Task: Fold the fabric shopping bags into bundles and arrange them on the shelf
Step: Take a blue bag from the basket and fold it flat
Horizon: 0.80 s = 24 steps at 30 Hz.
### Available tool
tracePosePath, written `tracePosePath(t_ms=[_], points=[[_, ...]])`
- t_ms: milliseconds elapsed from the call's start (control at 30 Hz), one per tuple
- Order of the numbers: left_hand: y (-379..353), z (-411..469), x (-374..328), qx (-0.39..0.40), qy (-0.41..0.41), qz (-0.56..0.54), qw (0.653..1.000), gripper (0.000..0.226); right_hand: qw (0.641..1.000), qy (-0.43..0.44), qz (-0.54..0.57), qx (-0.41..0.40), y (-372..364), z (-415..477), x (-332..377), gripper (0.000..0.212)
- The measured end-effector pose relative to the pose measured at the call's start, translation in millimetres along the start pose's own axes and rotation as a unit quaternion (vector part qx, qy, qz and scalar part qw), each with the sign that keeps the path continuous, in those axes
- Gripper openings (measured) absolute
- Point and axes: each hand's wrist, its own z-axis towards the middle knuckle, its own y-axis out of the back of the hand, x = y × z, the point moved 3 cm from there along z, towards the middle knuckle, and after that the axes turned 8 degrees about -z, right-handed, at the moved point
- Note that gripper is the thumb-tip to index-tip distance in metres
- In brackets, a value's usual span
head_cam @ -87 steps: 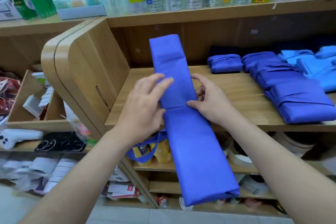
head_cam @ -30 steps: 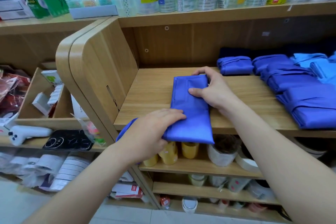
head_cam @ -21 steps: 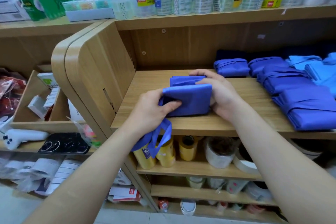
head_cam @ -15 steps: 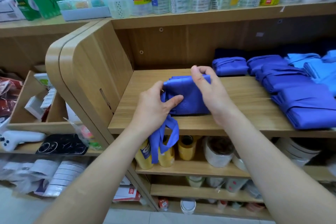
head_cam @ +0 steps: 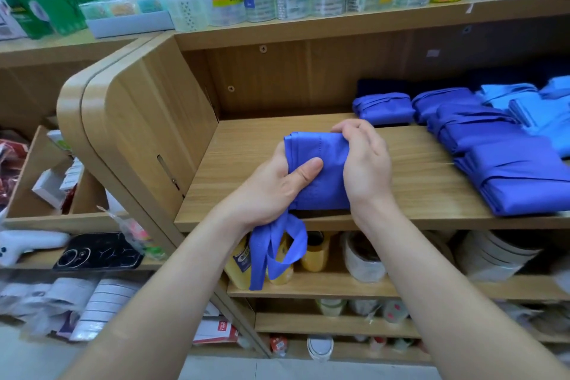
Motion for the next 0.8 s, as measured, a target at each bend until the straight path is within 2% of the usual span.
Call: tracePosePath(t_ms=[100, 167, 233, 333, 433, 500, 567, 633, 700, 733, 767, 800], points=[[-4, -2, -1, -0.030, -0.003, 0.019, 0.999, 0.044, 0.998, -0.055, 0.011, 0.040, 2, 2, 1, 0.025], [-9, -3, -3, -0.046, -0.012, 0.028, 0.998, 0.038, 0.998, -0.040, -0.016, 0.038, 3, 4, 1, 0.023], [-10, -4, -4, -0.049, -0.010, 0.011, 0.999, 0.035, 0.998, 0.028, -0.055, 0.002, 6, 4, 3, 0.018], [-9, -5, -3, 0.001, -0.014, -0.041, 0.999, 0.039, 0.983, 0.152, -0.095, -0.033, 13, 0, 6, 0.015], [-5, -7, -6, 0.032, -0.034, -0.090, 0.995, 0.033, 0.978, 0.192, -0.077, -0.037, 17, 2, 10, 0.017], [-1, -8, -9, 0.001, -0.052, -0.055, 0.997, 0.028, 0.976, 0.202, -0.079, -0.007, 17, 2, 15, 0.020], [2, -8, -8, -0.027, -0.080, 0.024, 0.996, 0.029, 0.971, 0.198, -0.104, 0.081, 18, 2, 19, 0.021], [4, -9, -7, -0.039, -0.092, 0.072, 0.992, 0.032, 0.938, 0.186, -0.204, 0.208, 23, 4, 24, 0.028], [5, -11, -9, -0.035, -0.096, 0.087, 0.991, 0.037, 0.857, 0.198, -0.358, 0.314, 28, 8, 31, 0.048], [4, -12, -10, -0.029, -0.102, 0.084, 0.991, 0.038, 0.814, 0.219, -0.416, 0.341, 28, 9, 35, 0.045], [3, -12, -11, -0.022, -0.107, 0.079, 0.991, 0.037, 0.790, 0.238, -0.443, 0.350, 29, 8, 38, 0.037], [1, -12, -12, -0.018, -0.107, 0.072, 0.991, 0.036, 0.787, 0.249, -0.445, 0.347, 29, 8, 41, 0.029]])
